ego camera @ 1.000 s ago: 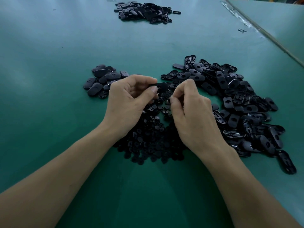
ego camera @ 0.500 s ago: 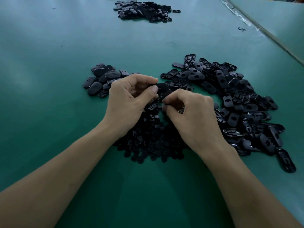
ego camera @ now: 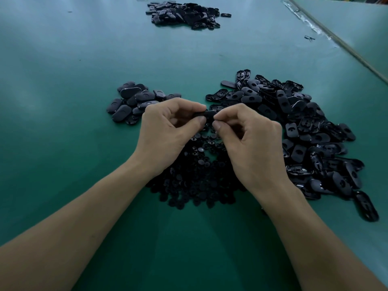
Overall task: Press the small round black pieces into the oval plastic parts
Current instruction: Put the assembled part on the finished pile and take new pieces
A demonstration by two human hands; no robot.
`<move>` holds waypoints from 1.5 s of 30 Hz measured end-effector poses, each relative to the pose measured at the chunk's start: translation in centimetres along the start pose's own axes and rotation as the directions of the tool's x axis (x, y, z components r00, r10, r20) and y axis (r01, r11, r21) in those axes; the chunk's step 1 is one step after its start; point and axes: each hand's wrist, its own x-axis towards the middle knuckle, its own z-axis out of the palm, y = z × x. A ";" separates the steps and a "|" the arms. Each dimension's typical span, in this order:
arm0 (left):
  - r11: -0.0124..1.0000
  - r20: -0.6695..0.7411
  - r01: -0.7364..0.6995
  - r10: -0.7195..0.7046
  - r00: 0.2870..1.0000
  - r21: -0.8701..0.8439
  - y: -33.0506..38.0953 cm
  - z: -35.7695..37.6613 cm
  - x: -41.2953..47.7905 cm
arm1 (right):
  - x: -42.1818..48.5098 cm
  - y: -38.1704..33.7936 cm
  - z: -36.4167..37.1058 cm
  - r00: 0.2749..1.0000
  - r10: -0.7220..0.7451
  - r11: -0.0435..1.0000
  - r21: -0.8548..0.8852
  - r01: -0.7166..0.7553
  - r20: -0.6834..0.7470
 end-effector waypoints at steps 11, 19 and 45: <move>0.998 0.061 -0.045 0.043 0.997 0.033 0.5 0.1 -0.3 | 0.0 0.0 0.1 0.999 0.031 0.999 0.029 -0.030 -0.024; 0.998 0.087 -0.047 0.045 0.995 0.032 0.6 0.0 -0.3 | 0.0 -0.1 0.4 0.994 0.105 0.987 0.119 -0.106 0.014; 0.997 0.102 -0.052 0.047 0.994 0.052 0.8 0.2 -0.3 | 0.0 0.1 0.5 0.989 0.135 0.967 0.208 -0.145 0.062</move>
